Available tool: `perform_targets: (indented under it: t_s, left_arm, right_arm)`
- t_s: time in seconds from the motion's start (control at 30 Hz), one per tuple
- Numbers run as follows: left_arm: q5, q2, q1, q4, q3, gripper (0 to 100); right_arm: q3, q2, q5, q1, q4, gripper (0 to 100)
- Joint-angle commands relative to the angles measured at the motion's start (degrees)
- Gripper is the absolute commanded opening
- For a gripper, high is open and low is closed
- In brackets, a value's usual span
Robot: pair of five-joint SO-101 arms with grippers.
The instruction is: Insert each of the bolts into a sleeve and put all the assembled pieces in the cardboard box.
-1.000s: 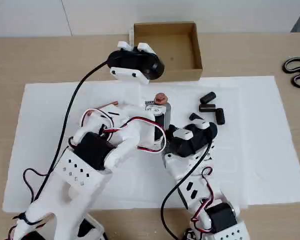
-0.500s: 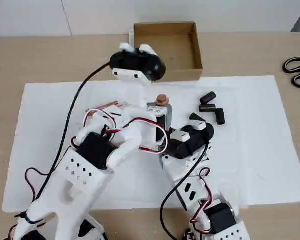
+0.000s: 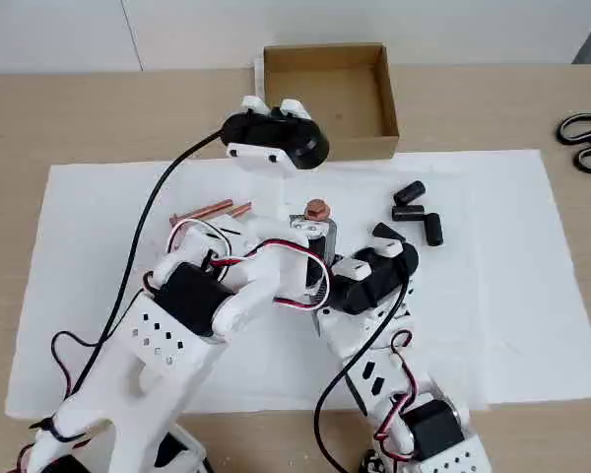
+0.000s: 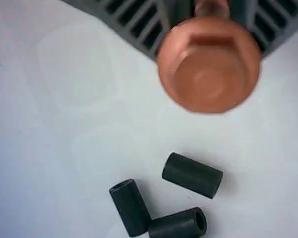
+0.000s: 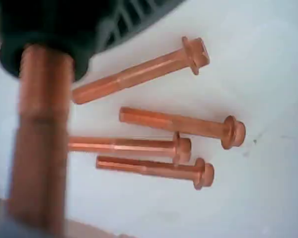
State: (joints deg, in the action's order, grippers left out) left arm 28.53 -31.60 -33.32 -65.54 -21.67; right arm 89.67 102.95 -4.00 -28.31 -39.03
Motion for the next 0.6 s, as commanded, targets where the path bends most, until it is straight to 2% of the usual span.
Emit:
perform_targets:
  t_s: [0.0, 0.3, 0.57]
  left_arm:
    - [0.00, -1.05, 0.18, 0.00, -0.84, 1]
    - [-0.09, -0.70, 0.18, -0.18, -1.63, 1]
    - [-0.09, 5.45, 0.00, -0.26, -1.10, 1]
  right_arm:
    - [-0.26, 0.92, -0.44, -0.04, 1.27, 0.4]
    - [-0.26, 0.92, -0.44, -0.13, 1.27, 0.4]
    - [-0.26, 0.92, -0.44, -0.13, 1.19, 0.4]
